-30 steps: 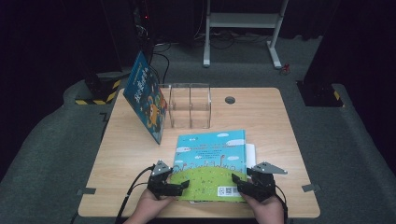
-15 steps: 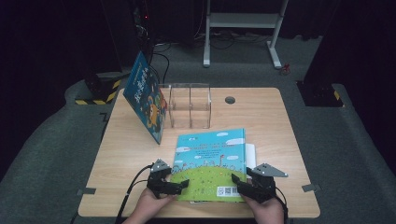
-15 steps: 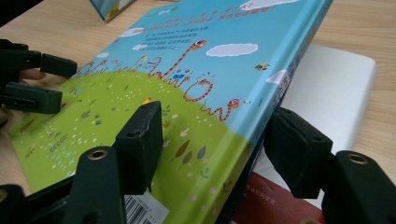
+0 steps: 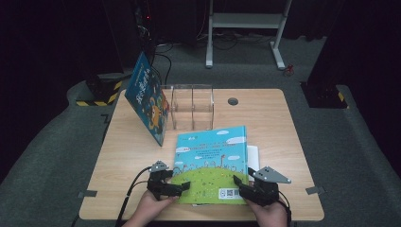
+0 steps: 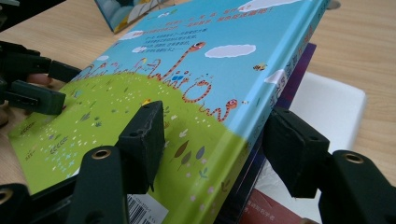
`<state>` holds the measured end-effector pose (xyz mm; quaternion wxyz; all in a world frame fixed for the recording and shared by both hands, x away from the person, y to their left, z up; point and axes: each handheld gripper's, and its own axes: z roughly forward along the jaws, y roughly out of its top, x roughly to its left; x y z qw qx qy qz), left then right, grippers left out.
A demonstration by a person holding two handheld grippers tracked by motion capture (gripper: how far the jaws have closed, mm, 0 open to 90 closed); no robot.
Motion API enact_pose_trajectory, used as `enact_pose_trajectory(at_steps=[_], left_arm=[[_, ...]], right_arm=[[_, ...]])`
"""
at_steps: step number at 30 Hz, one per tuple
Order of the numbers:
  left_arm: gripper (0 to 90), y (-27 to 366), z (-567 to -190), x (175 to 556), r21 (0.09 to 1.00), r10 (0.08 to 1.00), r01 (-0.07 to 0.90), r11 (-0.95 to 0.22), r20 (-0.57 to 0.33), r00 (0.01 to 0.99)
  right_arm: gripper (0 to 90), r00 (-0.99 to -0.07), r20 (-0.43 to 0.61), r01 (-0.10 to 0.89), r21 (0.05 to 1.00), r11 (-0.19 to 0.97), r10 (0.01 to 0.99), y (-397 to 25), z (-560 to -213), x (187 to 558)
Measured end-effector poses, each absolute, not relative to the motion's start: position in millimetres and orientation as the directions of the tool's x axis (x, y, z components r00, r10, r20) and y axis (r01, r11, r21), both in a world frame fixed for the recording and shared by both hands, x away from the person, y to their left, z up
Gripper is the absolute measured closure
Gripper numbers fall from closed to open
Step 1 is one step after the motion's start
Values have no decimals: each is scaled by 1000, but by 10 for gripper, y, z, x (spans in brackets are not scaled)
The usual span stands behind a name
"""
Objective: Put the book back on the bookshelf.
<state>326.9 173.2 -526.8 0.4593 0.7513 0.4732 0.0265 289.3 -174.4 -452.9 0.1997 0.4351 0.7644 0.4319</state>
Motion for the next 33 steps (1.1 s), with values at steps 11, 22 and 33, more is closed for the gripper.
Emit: enact_pose_trajectory(at_steps=[11,22,33], left_arm=[[1,1763,-5271,3282,710,711,696,-108,-433,553],[6,1783,-5264,3275,716,691,689,-112,-442,572],[21,1756,-5185,3200,753,721,651,-99,-397,568]], right_arm=[[397,-560,21,435,858,273,828,-1714,-4488,2845],[397,-572,-14,392,873,288,820,-1695,-4459,2806],[426,-557,-27,358,894,269,830,-1671,-4409,2776]])
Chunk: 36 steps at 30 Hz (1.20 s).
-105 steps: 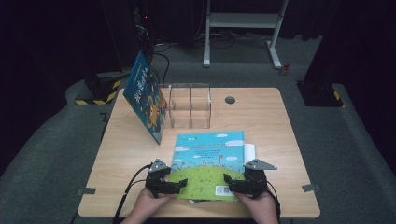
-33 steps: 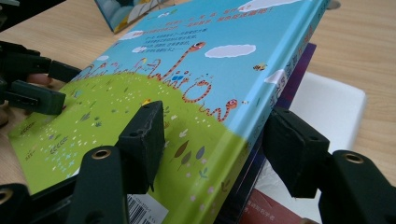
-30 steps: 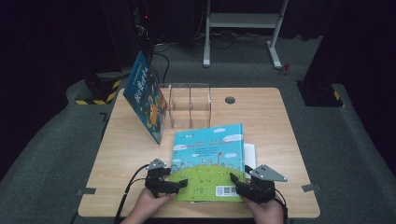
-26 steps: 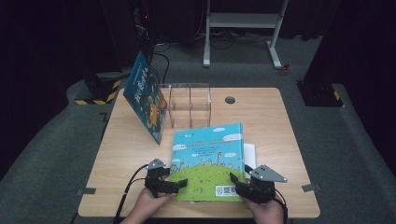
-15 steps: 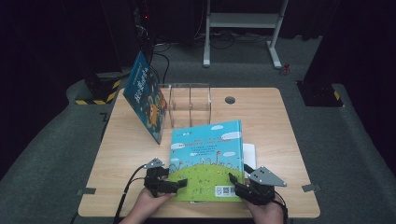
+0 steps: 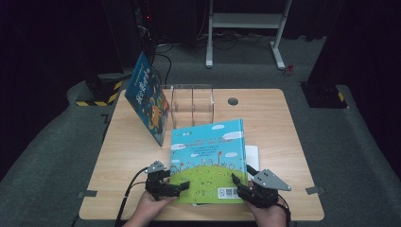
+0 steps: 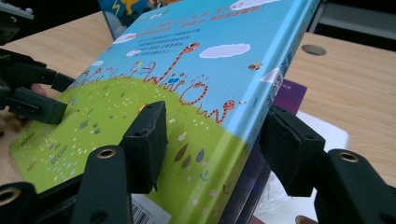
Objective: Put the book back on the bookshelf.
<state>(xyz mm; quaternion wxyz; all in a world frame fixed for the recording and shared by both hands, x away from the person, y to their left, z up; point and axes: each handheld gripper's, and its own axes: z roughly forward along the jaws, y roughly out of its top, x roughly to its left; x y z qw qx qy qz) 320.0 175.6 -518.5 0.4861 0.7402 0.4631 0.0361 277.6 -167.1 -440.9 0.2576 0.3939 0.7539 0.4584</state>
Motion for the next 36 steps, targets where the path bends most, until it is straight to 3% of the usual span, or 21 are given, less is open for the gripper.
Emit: enact_pose_trajectory(at_steps=[13,27,36], left_arm=[[213,1775,-5031,3054,849,780,520,-95,-261,569],[408,1838,-4929,2961,901,823,432,-34,-220,523],[473,1868,-4883,2913,924,837,382,-17,-196,511]], right_arm=[[474,-511,-111,278,917,287,852,-1679,-4334,2695],[528,-476,-174,203,932,301,862,-1653,-4308,2627],[552,-458,-208,161,937,311,864,-1630,-4296,2587]])
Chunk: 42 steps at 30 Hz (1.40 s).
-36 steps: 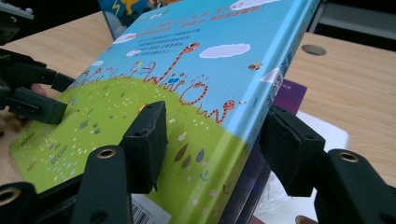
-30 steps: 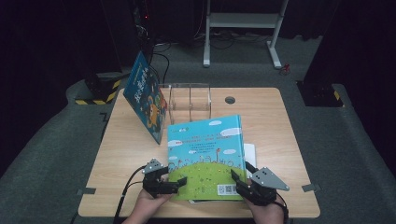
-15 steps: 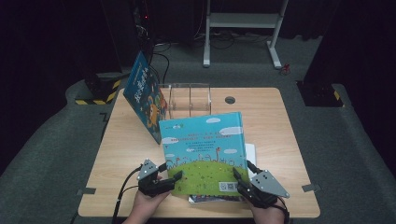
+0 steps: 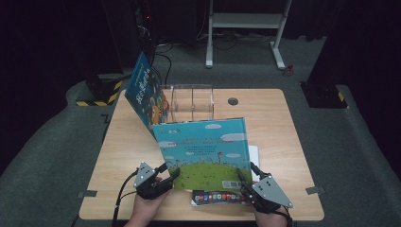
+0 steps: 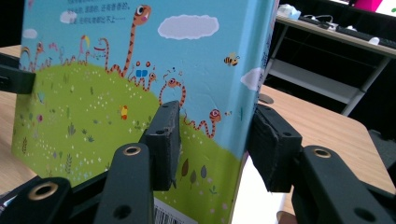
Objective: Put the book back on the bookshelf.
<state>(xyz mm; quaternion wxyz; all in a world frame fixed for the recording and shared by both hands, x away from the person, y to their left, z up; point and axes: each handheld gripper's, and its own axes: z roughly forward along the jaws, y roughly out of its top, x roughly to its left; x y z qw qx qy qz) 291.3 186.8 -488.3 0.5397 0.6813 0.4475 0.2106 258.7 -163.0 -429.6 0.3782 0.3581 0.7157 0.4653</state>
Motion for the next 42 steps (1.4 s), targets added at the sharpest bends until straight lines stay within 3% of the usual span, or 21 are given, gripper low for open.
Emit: enact_pose_trajectory(at_steps=[13,42], left_arm=[[515,1886,-4836,2825,961,847,277,3,-150,511],[499,1939,-4932,2845,949,833,315,1,-175,525]], right_arm=[[579,-426,-228,146,938,316,875,-1631,-4315,2590],[532,-489,-144,131,963,235,861,-1632,-4258,2596]])
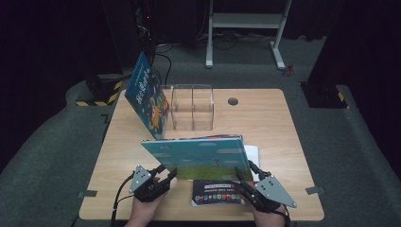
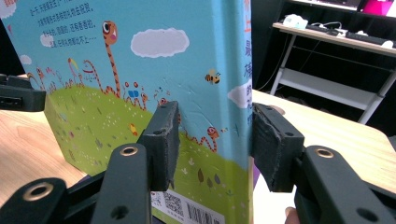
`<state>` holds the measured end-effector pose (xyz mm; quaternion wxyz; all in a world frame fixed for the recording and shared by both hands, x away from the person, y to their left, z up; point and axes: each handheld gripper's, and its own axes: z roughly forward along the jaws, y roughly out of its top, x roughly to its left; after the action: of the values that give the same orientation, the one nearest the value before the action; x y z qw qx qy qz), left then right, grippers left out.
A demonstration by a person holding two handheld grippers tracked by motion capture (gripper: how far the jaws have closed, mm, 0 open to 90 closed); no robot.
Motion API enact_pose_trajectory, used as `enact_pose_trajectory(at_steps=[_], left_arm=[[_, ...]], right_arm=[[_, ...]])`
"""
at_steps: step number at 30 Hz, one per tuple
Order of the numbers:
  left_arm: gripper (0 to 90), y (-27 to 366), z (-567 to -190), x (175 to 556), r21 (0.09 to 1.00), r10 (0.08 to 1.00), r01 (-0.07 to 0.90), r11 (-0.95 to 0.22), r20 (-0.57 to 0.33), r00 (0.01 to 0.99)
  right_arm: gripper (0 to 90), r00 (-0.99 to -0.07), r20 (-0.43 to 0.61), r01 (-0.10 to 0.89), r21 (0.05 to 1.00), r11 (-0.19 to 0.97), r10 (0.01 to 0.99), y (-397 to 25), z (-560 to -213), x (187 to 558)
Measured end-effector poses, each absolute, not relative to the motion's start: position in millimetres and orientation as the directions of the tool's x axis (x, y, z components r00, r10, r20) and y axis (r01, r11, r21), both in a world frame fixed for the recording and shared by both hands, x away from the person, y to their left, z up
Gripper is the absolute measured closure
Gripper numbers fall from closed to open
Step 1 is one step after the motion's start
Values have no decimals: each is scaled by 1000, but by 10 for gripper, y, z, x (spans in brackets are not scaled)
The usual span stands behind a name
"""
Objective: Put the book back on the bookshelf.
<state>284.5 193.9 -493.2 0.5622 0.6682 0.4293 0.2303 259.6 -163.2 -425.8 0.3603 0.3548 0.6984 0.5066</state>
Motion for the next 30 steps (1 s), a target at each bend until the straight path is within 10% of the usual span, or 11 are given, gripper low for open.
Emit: enact_pose_trajectory(at_steps=[30], left_arm=[[495,1941,-4942,2807,951,832,311,1,-173,526]], right_arm=[[396,-617,-29,205,959,196,786,-1626,-4180,2768]])
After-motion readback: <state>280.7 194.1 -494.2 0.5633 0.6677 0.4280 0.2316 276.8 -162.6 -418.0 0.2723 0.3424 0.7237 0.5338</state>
